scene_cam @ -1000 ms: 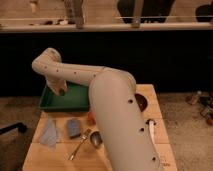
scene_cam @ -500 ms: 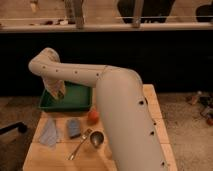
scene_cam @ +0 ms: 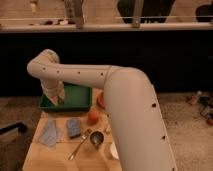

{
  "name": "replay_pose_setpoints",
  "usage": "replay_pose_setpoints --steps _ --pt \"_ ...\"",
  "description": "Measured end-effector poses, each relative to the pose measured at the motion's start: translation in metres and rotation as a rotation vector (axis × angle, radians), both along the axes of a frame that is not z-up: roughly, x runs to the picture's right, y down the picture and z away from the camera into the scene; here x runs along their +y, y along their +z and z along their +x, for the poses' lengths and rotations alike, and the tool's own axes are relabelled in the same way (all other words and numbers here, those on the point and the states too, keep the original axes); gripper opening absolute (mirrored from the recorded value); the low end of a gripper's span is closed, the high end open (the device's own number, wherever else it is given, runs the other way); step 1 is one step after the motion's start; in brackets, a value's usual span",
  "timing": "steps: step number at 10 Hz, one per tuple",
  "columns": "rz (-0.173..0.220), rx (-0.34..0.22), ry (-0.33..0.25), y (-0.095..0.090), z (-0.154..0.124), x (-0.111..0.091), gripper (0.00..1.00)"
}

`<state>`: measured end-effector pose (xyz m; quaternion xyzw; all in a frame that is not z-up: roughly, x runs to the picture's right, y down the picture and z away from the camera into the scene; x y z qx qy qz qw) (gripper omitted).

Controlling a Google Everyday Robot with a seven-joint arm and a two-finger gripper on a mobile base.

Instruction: Place pepper in table surface

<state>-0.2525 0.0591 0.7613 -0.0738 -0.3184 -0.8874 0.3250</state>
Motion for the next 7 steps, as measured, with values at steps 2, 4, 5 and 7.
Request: replay_pose_setpoints --steps 2,4,5,7 --pt "-0.024 -0.028 -0.037 -0.010 0.005 0.012 0.00" --pt "-0.031 -0.033 -0.065 -0.017 0.012 0.021 0.00" --pt "-0.028 -0.032 -0.082 -0.021 0.017 0.026 0.00" --pt "-0.017 -0.028 -0.091 -0.027 0.021 0.032 0.00"
